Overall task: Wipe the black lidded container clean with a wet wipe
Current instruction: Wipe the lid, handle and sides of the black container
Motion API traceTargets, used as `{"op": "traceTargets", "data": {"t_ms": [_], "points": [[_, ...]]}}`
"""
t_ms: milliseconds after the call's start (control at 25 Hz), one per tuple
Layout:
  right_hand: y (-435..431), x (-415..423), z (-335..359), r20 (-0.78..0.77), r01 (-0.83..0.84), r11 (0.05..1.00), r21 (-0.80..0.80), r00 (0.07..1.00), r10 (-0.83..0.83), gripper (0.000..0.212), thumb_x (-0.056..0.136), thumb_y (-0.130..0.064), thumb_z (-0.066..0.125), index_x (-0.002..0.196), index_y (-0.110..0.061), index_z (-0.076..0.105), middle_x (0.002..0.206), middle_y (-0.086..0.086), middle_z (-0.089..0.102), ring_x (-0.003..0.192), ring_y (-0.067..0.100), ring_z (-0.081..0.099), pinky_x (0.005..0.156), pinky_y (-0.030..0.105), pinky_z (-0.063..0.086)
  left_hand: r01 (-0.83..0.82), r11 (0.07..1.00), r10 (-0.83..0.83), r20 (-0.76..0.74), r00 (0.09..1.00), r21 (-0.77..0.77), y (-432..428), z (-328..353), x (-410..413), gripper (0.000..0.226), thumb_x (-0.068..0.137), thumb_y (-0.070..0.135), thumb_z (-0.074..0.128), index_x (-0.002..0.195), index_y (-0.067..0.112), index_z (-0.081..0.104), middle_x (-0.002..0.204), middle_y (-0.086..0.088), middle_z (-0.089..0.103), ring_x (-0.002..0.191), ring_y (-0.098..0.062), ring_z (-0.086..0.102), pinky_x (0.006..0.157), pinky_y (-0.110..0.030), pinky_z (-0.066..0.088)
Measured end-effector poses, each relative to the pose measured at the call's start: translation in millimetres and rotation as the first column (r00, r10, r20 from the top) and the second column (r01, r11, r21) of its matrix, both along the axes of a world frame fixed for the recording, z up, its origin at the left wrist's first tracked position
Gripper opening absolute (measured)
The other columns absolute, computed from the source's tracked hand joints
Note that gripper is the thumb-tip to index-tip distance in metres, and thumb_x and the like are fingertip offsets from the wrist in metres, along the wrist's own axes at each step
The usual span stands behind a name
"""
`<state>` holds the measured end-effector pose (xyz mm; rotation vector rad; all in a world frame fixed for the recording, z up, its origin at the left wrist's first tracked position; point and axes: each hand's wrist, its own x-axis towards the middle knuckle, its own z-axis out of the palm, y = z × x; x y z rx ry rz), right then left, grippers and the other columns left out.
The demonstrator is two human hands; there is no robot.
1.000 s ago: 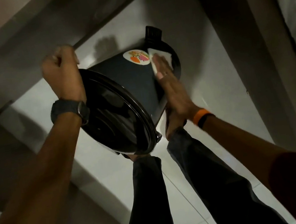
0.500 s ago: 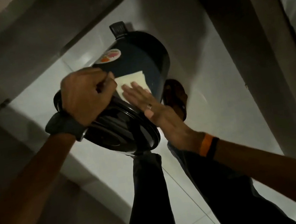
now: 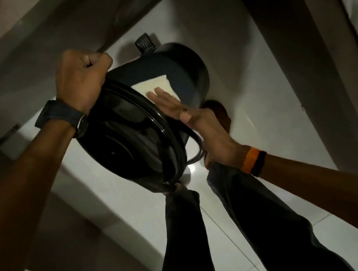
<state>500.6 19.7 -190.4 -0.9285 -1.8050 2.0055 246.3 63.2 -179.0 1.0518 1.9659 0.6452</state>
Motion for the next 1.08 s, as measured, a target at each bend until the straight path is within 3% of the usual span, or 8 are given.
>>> {"op": "traceTargets", "data": {"t_ms": [120,280,440,520,680,760,880,1080], "points": [[40.7,0.3,-36.2,0.170,0.037,0.997,0.069,0.984,-0.049,0.048,0.111,-0.025,0.023,0.155,-0.020,0.044,0.166,-0.008,0.036,0.159,0.011,0.025,0.133,0.031,0.014,0.130,0.991,-0.130,-0.018,0.991,0.022,5.6,-0.5,0.9,0.050,0.092,0.020,0.053,0.046,0.005,0.041,0.044,0.000,0.035,0.042,-0.006,0.029,0.052,-0.030,0.027],[104.4,3.5,-79.1,0.618,0.439,0.885,-0.156,0.743,-0.259,0.049,0.112,-0.035,0.030,0.157,-0.019,0.040,0.169,0.004,0.034,0.158,0.023,0.029,0.131,0.047,0.020,0.366,0.924,-0.344,-0.175,0.923,0.114,12.4,3.7,20.5,0.046,0.093,0.016,0.053,0.052,-0.003,0.044,0.052,-0.021,0.042,0.050,-0.018,0.038,0.053,-0.034,0.037],[74.0,7.6,-66.3,0.615,0.516,0.823,-0.238,0.736,-0.284,0.055,0.106,-0.050,0.039,0.154,-0.024,0.046,0.161,0.007,0.048,0.149,0.027,0.045,0.127,0.046,0.032,0.587,0.808,-0.532,-0.361,0.766,0.057,32.0,16.1,43.6,0.042,0.084,0.032,0.042,0.051,0.006,0.047,0.050,-0.012,0.044,0.050,-0.030,0.048,0.050,-0.038,0.040],[37.6,7.5,-48.5,0.561,0.568,0.769,-0.293,0.754,-0.343,0.048,0.104,-0.034,0.049,0.146,-0.012,0.056,0.149,0.016,0.060,0.139,0.033,0.057,0.121,0.046,0.042,0.753,0.657,-0.678,-0.464,0.570,-0.034,36.2,23.4,67.5,0.040,0.080,0.035,0.040,0.055,0.010,0.058,0.052,-0.009,0.053,0.055,-0.032,0.056,0.054,-0.033,0.041],[-7.7,12.1,-43.6,0.647,0.744,0.529,-0.409,0.645,-0.406,0.017,0.103,-0.001,0.050,0.107,0.001,0.067,0.106,0.024,0.070,0.098,0.031,0.067,0.097,0.044,0.057,0.972,0.062,-0.763,-0.639,-0.100,-0.227,7.6,22.6,118.9,0.030,0.090,0.023,0.044,0.074,0.019,0.068,0.073,-0.003,0.066,0.077,-0.027,0.059,0.089,-0.045,0.045],[-9.3,19.2,-38.8,0.657,0.717,0.489,-0.497,0.679,-0.328,0.019,0.106,0.001,0.045,0.104,-0.008,0.061,0.105,0.012,0.066,0.095,0.024,0.064,0.094,0.040,0.056,0.964,0.211,-0.686,-0.727,0.026,-0.164,-28.9,13.4,129.8,0.023,0.091,0.029,0.046,0.093,0.021,0.068,0.101,-0.002,0.068,0.104,-0.026,0.056,0.098,-0.049,0.043],[-1.3,25.5,-28.5,0.689,0.794,0.339,-0.505,0.607,-0.396,0.019,0.105,0.003,0.044,0.104,-0.007,0.061,0.096,0.007,0.065,0.086,0.020,0.064,0.083,0.032,0.056,0.658,0.735,-0.592,-0.627,0.506,-0.162,-96.0,1.4,135.2,0.075,0.077,0.059,0.061,0.143,0.028,0.043,0.157,-0.012,0.036,0.148,-0.034,0.024,0.115,-0.065,0.024],[29.7,32.3,-9.1,0.598,0.688,0.564,-0.457,0.707,-0.377,0.031,0.095,0.017,0.047,0.104,-0.002,0.069,0.095,0.007,0.073,0.087,0.019,0.074,0.076,0.030,0.067,0.657,0.695,-0.656,-0.631,0.414,-0.292,-156.5,-18.0,106.8,0.142,0.050,0.084,0.072,0.157,0.026,-0.001,0.167,-0.012,-0.006,0.154,-0.034,-0.001,0.112,-0.079,0.011]]}}
